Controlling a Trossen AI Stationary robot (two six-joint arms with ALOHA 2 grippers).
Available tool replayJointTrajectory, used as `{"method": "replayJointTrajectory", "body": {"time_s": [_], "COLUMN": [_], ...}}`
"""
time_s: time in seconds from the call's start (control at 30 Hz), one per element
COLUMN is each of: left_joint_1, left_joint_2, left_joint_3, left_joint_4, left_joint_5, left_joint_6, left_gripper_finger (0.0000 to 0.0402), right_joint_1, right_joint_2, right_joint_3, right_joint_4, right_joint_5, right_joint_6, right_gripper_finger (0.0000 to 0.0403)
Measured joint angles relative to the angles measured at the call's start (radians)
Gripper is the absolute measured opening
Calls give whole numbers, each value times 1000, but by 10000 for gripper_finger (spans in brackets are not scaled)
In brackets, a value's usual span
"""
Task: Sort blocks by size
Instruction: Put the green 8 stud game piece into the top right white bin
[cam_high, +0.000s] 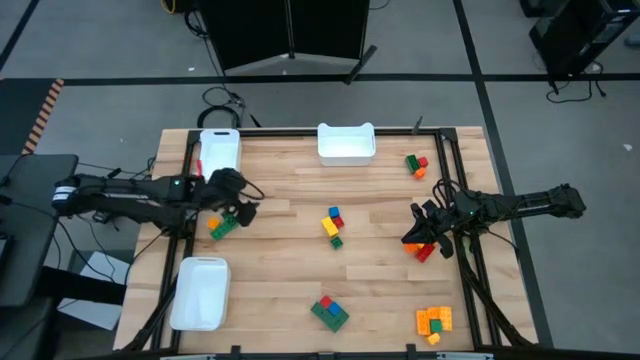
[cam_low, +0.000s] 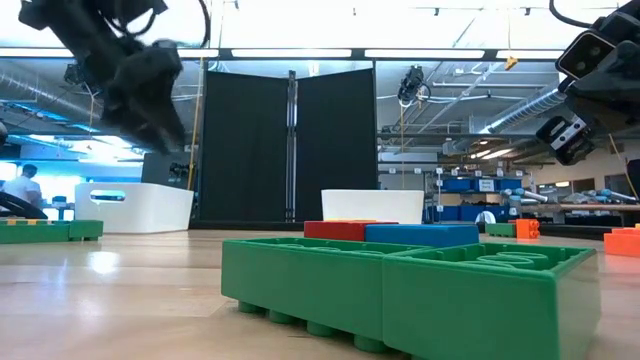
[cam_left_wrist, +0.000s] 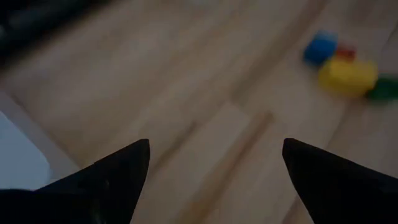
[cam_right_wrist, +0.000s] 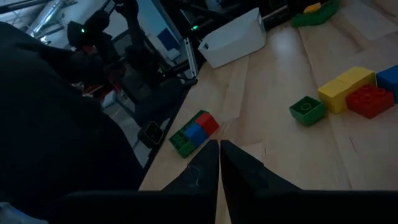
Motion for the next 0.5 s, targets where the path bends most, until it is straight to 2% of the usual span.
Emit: {"method": "replayJointTrajectory", "body": {"time_s": [0.3,0.5], "left_joint_1": [97,167], "left_joint_2": [143,211], "left_joint_3": [0,0], "left_joint_4": [-173,-254], "left_joint_5": [176,238], "left_joint_6": [-153,-90], "left_gripper_finger": [376,376], "right_joint_1": [0,0], "right_joint_2": [0,0], "right_joint_3": [0,0], "right_joint_4": [0,0], "right_joint_5": [0,0], "right_joint_6": [0,0], "right_gripper_finger": [28,28]}}
